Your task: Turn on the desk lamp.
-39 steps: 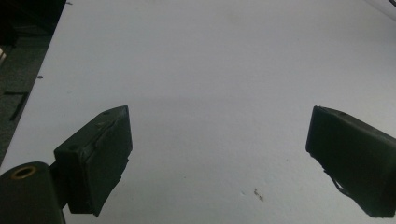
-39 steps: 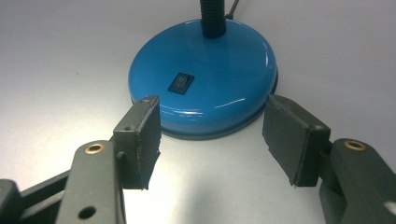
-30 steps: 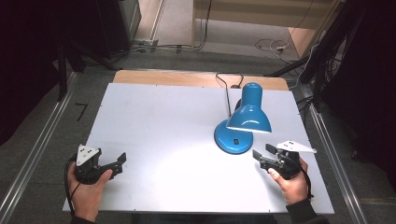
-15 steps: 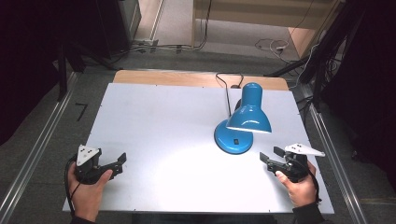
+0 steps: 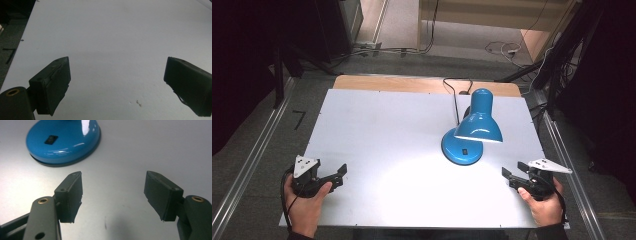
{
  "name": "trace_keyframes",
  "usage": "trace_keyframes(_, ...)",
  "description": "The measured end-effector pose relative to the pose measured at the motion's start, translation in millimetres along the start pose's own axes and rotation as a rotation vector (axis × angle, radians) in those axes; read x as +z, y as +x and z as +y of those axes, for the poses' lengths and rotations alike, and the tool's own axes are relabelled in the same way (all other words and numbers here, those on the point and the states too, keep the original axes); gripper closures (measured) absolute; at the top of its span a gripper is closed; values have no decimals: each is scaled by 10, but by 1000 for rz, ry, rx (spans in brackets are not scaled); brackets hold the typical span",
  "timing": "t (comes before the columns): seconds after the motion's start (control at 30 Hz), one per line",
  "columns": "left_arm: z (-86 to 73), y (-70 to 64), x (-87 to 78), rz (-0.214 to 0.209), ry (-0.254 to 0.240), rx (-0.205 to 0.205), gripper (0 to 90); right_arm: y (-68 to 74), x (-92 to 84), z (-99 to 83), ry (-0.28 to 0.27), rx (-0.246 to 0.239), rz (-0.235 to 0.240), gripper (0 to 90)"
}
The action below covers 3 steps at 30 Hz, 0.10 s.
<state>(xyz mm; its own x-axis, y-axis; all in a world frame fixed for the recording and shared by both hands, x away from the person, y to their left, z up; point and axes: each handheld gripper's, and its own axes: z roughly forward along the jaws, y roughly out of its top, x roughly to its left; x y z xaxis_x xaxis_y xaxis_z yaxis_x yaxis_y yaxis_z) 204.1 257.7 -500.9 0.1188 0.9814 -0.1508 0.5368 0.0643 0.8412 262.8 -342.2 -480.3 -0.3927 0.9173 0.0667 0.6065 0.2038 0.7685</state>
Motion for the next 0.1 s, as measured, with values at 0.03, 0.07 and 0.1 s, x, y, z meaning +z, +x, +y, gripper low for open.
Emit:
trace_keyframes(0.03,0,1,-3,1,0,-1,74,-87,-24,-52,16,13,-28,270)
trace_keyframes(0.07,-1,1,-3,1,-1,-1,74,-87,-24,-52,16,13,-28,270)
trace_keyframes(0.1,-2,1,-4,2,-1,-1,74,-136,-28,-81,24,27,-37,251)
